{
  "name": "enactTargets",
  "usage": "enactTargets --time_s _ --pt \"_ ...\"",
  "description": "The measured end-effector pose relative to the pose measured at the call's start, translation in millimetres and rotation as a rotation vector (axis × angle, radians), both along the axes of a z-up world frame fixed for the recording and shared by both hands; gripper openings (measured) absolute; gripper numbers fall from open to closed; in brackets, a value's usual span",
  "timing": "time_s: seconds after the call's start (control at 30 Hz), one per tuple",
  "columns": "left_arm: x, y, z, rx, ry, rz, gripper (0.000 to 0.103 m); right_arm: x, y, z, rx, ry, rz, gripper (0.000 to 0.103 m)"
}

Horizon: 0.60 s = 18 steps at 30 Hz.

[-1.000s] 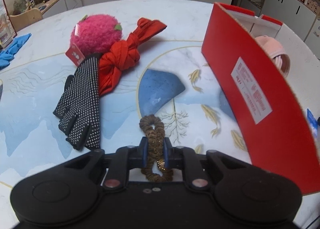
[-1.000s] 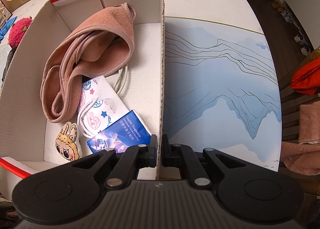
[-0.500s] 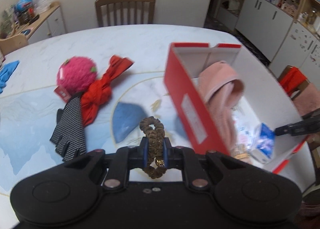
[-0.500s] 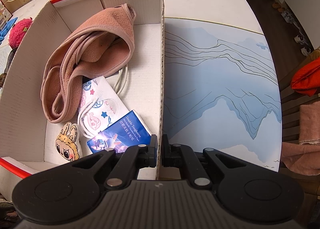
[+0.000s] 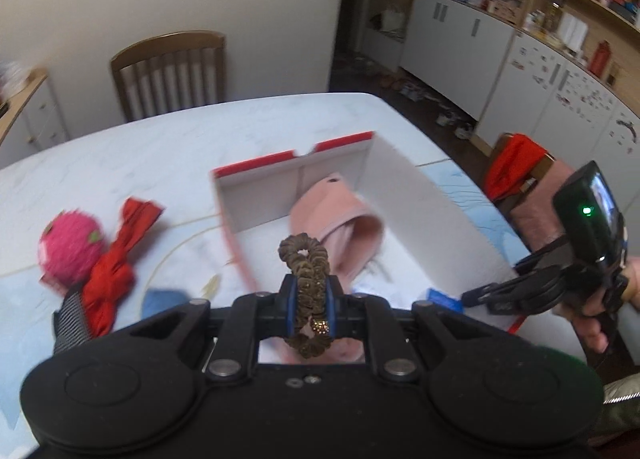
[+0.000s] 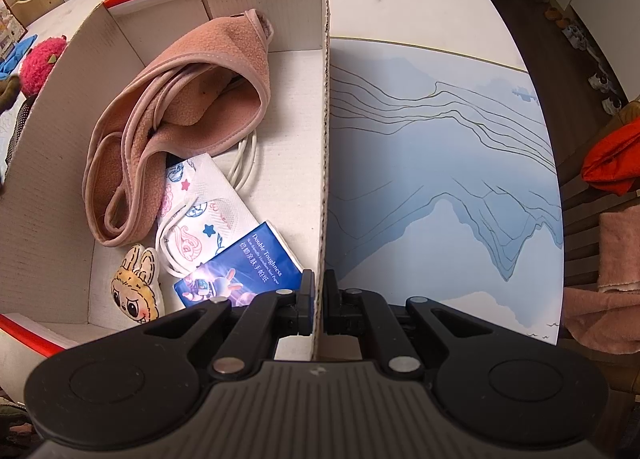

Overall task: Organize objects
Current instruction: 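Carry the hair tie into the shoebox and open the left gripper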

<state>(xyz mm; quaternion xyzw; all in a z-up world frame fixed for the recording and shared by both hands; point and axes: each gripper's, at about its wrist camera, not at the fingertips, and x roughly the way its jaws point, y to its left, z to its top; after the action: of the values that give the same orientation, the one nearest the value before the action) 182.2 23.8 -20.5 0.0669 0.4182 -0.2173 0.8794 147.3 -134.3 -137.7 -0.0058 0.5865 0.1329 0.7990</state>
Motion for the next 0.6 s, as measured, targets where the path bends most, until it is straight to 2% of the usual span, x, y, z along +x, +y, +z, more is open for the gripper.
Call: enactTargets --time_s 0.27,0.6 --pt "14.5 -47.2 -19.9 0.047 0.040 -0.117 0.012 -0.8 0.2 0.2 0.000 -0.007 0.006 0.003" --pt "29.3 -88.0 -53.0 0.119 0.088 -0.194 0.012 -0.5 -0.9 0.2 0.002 -0.008 0.007 0.003"
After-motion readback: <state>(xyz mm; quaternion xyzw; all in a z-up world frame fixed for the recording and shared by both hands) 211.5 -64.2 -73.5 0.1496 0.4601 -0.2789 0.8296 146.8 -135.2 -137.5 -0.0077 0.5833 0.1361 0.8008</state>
